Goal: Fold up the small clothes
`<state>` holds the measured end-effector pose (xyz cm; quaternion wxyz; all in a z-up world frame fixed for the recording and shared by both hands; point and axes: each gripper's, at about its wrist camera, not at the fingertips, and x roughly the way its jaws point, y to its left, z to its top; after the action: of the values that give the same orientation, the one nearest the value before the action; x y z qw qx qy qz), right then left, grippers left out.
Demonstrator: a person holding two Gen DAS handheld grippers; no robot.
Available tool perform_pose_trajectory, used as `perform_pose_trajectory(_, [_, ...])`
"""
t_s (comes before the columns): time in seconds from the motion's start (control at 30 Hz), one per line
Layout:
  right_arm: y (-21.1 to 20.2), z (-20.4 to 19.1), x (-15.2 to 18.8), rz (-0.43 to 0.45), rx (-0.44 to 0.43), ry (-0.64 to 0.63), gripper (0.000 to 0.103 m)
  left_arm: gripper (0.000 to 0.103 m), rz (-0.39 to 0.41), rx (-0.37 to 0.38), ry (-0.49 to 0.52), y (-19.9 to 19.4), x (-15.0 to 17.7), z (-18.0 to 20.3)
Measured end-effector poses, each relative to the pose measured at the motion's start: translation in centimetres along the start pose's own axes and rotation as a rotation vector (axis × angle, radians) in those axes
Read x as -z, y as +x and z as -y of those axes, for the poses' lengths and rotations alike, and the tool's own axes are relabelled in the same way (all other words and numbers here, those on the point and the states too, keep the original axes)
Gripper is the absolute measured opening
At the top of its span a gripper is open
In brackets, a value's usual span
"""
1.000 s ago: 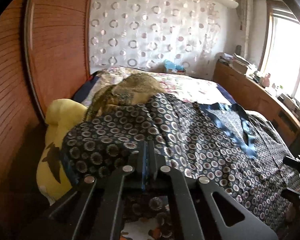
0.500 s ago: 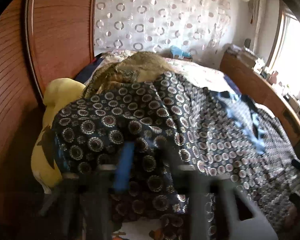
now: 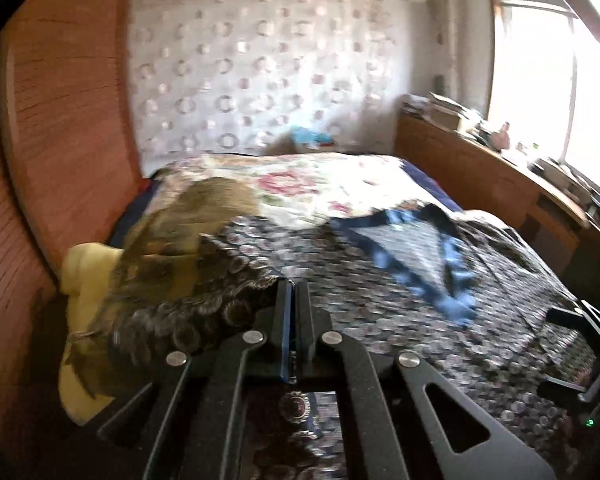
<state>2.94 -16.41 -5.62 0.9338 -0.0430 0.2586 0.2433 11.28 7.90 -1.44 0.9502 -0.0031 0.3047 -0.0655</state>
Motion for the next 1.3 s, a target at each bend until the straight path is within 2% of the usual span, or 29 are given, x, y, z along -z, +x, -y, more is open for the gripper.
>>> perform_pose_trajectory(0.1, [-0.2, 0.4, 0.2, -0.002, 0.008, 0.009, 0.103, 0.009, -0.022, 0.018, 0.028, 0.1, 0.3, 1.3])
perform_pose_trajectory(0.17, [-0.3, 0.6, 0.2, -0.005, 0.011, 0.013, 0.103, 0.025, -0.012, 0.031, 0.030, -0.7, 0.8, 1.4])
perform_pose_trajectory(0.2, [-0.3, 0.6, 0.3, -0.007, 0.012, 0.015, 0.103, 0.040, 0.002, 0.032, 0.021, -1.4, 1.1, 1.1])
perform_pose_trajectory(0.27, [-0.2, 0.7, 0.3, -0.012, 0.013, 0.014, 0.103, 0.049, 0.021, 0.033, 0.000, -2.5, 1.6, 0.4])
perform_pose_trajectory(0.33, [-0.1, 0.8, 0.0, -0.015, 0.009, 0.010, 0.103, 0.063, 0.037, 0.031, -0.028, -3.9, 2.2, -0.8])
perform_pose_trajectory(0.43, [0.1, 0.4, -0.6, -0.014, -0.010, -0.003, 0.103, 0.077, 0.066, 0.002, -0.056, -5.9, 3.2, -2.5])
perform_pose_trajectory(0.53, [0.6, -0.4, -1.9, -0.008, -0.042, -0.034, 0.103, 0.079, 0.084, -0.029, -0.073, -7.7, 4.3, -4.2])
perform_pose_trajectory(0.67, [1.7, -2.8, -4.8, 0.012, -0.109, -0.105, 0.094, 0.079, 0.104, -0.087, -0.101, -9.7, 5.7, -6.5])
perform_pose_trajectory(0.8, [3.4, -6.0, -8.0, 0.033, -0.196, -0.180, 0.083, 0.079, 0.108, -0.115, -0.110, -10.8, 6.8, -7.6])
perform_pose_trajectory(0.93, [6.4, -10.1, -10.7, 0.012, -0.277, -0.255, 0.081, 0.079, 0.115, -0.132, -0.117, -11.6, 7.7, -8.5])
perform_pose_trajectory(1.13, [12.7, -14.7, -12.3, -0.108, -0.345, -0.339, 0.070, 0.079, 0.116, -0.154, -0.142, -12.4, 8.8, -9.9])
perform_pose_trajectory(1.3, [17.4, -18.1, -11.9, -0.247, -0.354, -0.409, 0.067, 0.079, 0.105, -0.158, -0.158, -12.2, 9.5, -10.4])
